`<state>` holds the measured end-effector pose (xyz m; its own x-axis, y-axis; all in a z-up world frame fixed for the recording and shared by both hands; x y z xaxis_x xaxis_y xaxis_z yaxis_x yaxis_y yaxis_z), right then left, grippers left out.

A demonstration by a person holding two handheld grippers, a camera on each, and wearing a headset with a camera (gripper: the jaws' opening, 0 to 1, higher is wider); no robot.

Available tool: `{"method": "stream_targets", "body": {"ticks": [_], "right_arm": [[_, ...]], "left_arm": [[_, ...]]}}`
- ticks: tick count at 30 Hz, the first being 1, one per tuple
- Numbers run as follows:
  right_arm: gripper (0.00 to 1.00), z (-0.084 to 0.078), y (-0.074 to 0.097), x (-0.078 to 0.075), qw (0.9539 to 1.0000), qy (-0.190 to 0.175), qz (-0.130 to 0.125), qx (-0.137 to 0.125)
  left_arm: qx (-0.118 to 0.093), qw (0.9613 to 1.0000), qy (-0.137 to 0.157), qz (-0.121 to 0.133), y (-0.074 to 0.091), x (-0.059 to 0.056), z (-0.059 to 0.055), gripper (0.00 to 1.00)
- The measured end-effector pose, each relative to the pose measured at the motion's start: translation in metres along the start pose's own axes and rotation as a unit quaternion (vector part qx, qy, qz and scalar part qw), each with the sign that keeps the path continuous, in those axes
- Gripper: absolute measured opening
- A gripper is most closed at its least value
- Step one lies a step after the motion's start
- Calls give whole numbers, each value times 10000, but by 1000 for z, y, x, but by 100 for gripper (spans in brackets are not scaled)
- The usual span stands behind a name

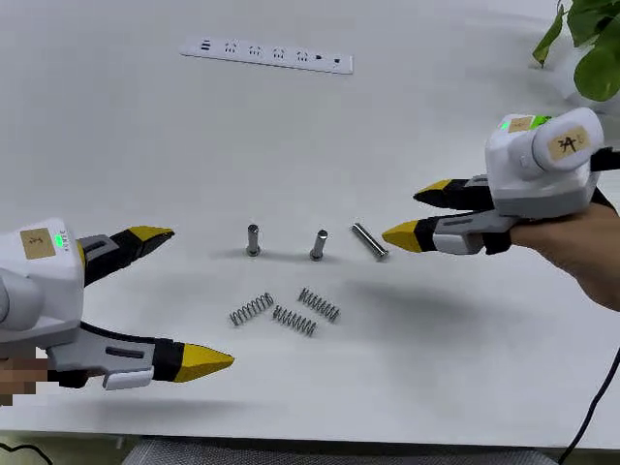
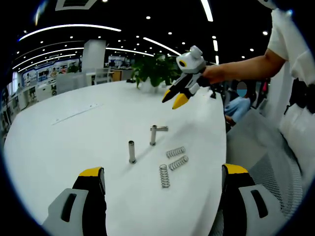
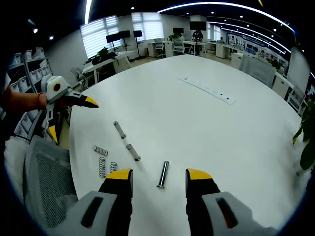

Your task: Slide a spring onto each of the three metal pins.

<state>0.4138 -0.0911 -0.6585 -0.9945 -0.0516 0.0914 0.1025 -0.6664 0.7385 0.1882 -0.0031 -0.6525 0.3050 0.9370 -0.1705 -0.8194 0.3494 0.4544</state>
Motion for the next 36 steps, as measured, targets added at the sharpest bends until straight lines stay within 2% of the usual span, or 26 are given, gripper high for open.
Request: {"method": "stream_targets", "body": {"ticks": [7, 14, 21, 25, 36], "right_arm": [[34, 5, -14, 3, 9995, -70, 4, 300], [30, 3, -35, 0, 9975, -121, 45, 691], [26, -3, -50, 1, 9947, -144, 57, 1021], [25, -10, -61, -5, 9920, -116, 14, 1257], [20, -17, -77, -6, 9878, -176, 55, 1548]], "left_arm": [[-43, 10000, 25, -19, 0, 1, -2, 100], [-39, 10000, 72, -4, -1, 0, -2, 100], [-40, 9999, 90, -18, -2, 1, -4, 100], [-45, 9999, 112, -6, -1, 4, -6, 100], [-57, 9998, 168, -12, -1, 4, -8, 100]]}}
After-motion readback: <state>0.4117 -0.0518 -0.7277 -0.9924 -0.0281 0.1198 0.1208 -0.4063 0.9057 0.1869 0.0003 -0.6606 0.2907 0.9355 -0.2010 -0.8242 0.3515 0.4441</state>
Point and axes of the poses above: the centre of the closed fingertips' face, and the gripper's own axes: y roughly backward along the fingers, x roughly to its left, z roughly out of its top, the point moved 2 cm from there along y, roughly backward along the fingers, and after that the axes turned 1 degree about -z, right-handed, at the moved point
